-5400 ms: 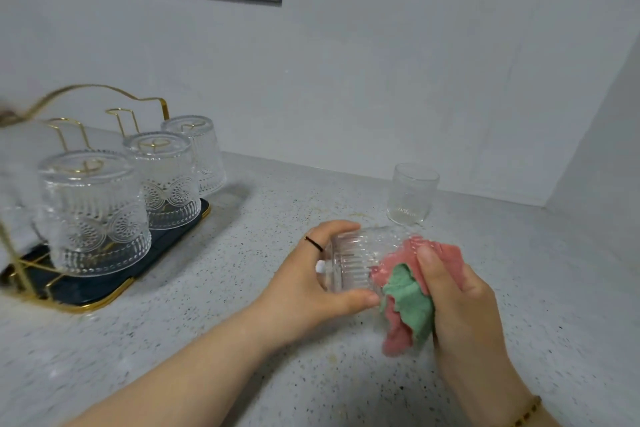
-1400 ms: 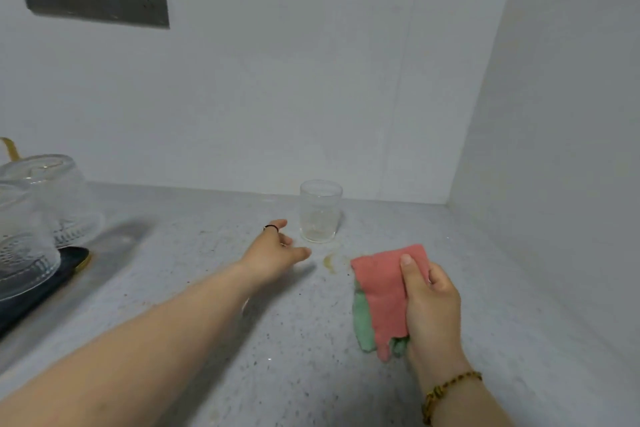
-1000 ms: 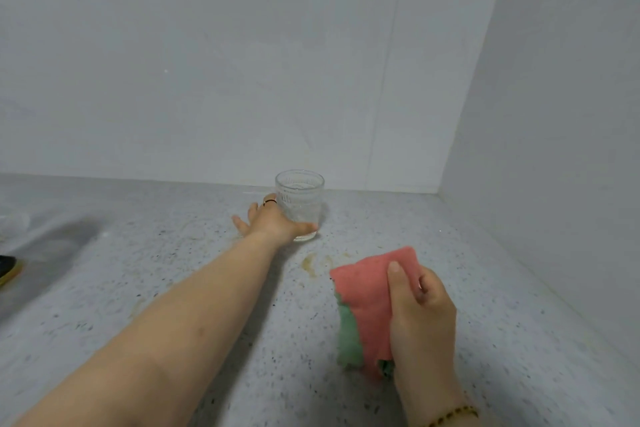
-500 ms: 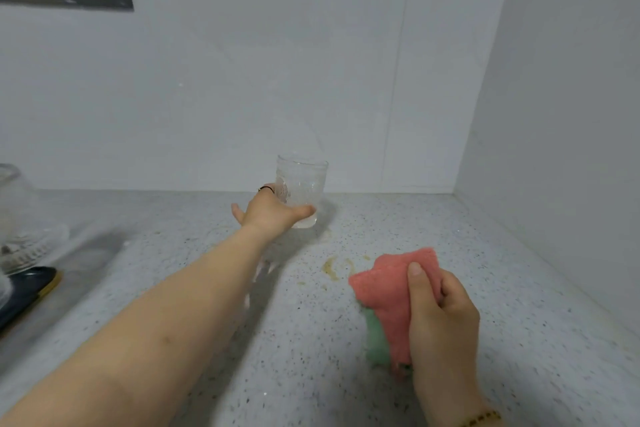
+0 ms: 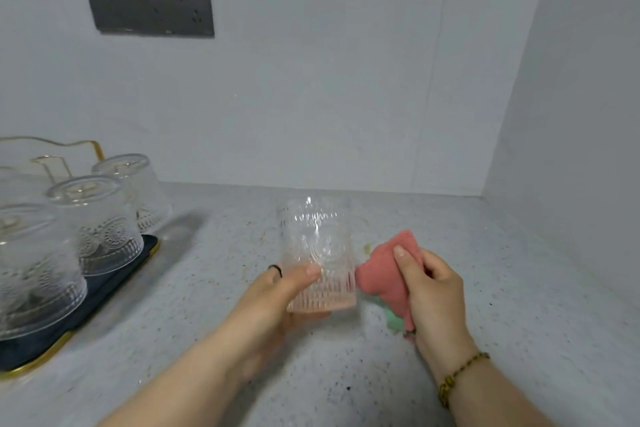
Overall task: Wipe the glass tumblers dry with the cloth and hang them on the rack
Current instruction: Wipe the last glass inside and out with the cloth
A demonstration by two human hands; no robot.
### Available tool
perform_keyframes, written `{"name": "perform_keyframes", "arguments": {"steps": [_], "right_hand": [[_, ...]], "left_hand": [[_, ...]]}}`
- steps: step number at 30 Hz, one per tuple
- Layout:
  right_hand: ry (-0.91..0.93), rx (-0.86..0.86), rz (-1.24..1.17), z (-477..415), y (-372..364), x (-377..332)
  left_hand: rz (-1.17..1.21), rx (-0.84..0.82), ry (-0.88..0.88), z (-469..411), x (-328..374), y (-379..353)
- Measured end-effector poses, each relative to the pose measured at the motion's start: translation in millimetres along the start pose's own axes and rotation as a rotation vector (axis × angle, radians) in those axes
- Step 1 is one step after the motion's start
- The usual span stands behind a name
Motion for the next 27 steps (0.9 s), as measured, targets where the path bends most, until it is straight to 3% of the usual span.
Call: {"name": "perform_keyframes", "arguments": {"steps": [5, 10, 13, 17, 20, 23, 27], "right_hand": [[0.031, -0.081, 0.032, 21.9, -33.9, -9.1], [0.067, -0.290, 0.026, 40.7, -61.6, -13.7], [0.274, -0.380, 0.081, 53.0, -70.4, -17.6], [0.704, -0.235, 0.274, 55.3, -63.6, -28.7], [0.821, -0.220, 0.311, 54.9, -58.1, -33.4], [0.759, -0.347, 0.288, 55.8, -61.1, -33.1], [0.563, -0.430, 0.238, 55.1, -68.2, -22.9]], "left_hand": [[0.111, -0.019, 0.028, 10.0, -6.2, -1.3], [0.298, 0.074, 0.039, -4.2, -3.4, 21.7], [0.340, 0.043, 0.086, -9.3, -0.6, 30.5], [0.437, -0.067, 0.197, -6.4, -7.7, 21.8], [0.365, -0.167, 0.262, 1.8, -22.2, 9.6], [0.309, -0.215, 0.248, 9.1, -26.0, 2.2], [0.364, -0.093, 0.178, 6.9, -17.6, 7.4]]}}
Point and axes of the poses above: each hand's wrist, its own z-axis away from the middle knuckle, its own y-axis out of the back of the hand, x = y × z, the point moved 6 cm from there along -z, towards the middle knuckle, and after that the axes turned 6 degrees about x, right-handed, at the moved point
